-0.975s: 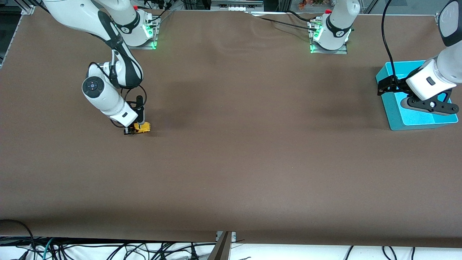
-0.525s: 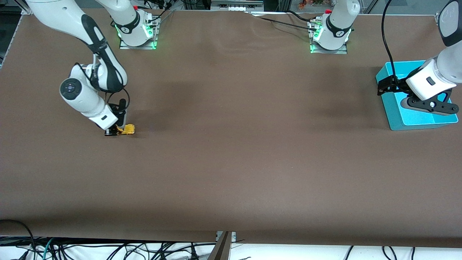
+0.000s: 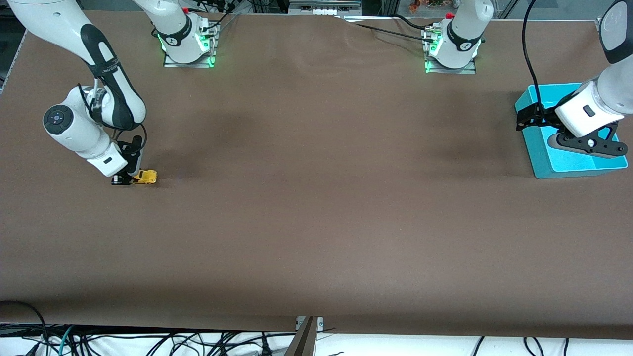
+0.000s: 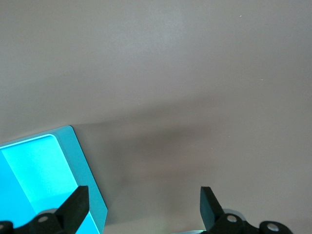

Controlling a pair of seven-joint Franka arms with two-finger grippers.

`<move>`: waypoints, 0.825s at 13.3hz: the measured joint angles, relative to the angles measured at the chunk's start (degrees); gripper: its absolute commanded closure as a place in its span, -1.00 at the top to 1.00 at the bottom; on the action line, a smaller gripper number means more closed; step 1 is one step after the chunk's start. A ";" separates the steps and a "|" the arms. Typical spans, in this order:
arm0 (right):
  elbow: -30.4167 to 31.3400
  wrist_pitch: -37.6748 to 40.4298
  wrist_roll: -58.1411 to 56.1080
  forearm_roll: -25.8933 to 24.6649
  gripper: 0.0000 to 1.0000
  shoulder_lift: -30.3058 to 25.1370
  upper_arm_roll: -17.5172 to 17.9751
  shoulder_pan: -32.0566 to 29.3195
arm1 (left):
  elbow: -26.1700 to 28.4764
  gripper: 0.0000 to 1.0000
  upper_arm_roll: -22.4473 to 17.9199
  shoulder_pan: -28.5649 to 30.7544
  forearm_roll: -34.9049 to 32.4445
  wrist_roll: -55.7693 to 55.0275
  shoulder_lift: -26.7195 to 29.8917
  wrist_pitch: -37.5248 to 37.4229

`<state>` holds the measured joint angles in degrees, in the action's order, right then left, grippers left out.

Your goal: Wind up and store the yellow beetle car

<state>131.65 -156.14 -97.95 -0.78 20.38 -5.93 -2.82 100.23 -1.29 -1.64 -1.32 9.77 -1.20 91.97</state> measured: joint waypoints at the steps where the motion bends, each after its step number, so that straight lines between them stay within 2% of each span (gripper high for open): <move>1: 0.00 -0.01 0.00 0.00 0.58 0.01 0.01 -0.01 | 0.00 1.00 0.00 0.00 0.00 -0.17 0.00 0.00; 2: -0.02 -0.01 0.00 0.00 1.00 0.01 0.02 -0.01 | 0.00 1.00 0.00 0.00 0.00 -0.26 0.00 0.00; 7: -2.26 1.35 0.00 0.00 1.00 -0.86 0.19 -0.06 | 0.00 1.00 0.12 -0.01 0.00 -0.41 0.02 0.00; 11: -10.46 16.22 0.00 0.00 1.00 -3.46 0.35 -0.06 | 0.00 1.00 0.59 -0.02 0.00 -0.52 0.19 0.00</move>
<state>121.19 -139.92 -97.95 -0.79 16.92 -5.59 -2.88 100.23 -0.70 -1.66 -1.32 9.26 -1.01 91.97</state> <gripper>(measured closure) 0.000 0.000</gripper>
